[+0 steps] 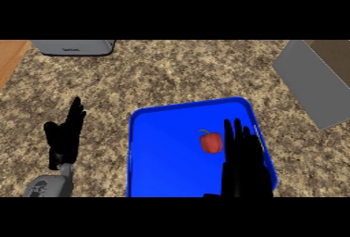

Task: Pick the bell pepper from the tray and place it in the cardboard box

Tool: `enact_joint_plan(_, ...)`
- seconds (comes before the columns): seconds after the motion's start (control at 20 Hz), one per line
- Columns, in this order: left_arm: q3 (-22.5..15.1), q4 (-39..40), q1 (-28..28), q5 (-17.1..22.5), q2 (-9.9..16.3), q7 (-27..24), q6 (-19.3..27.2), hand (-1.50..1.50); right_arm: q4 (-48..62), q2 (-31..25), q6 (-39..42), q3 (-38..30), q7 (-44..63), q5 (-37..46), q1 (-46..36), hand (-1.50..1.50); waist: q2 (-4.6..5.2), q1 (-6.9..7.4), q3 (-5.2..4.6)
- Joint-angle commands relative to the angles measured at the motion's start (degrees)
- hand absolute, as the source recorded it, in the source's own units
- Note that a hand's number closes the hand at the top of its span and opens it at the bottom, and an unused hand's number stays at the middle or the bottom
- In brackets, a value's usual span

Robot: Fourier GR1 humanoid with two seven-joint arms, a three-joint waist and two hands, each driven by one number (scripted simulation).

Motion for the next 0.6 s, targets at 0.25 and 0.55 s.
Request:
enact_joint_plan(0.25,0.25,-0.16,1.18,-1.22,-0.43,-0.05,-0.68,0.0,6.97,0.83,-0.61,4.41,17.24,-7.08,-10.64,-1.5,-0.08,0.14,0.03)
enact_joint_plan(0.55,1.74,2.52,1.24,0.01,-1.15,-4.28,-2.47,0.0,14.98,0.82,-1.51,-1.84,14.64,-8.17,-13.14,-1.5,0.08,0.12,-0.01)
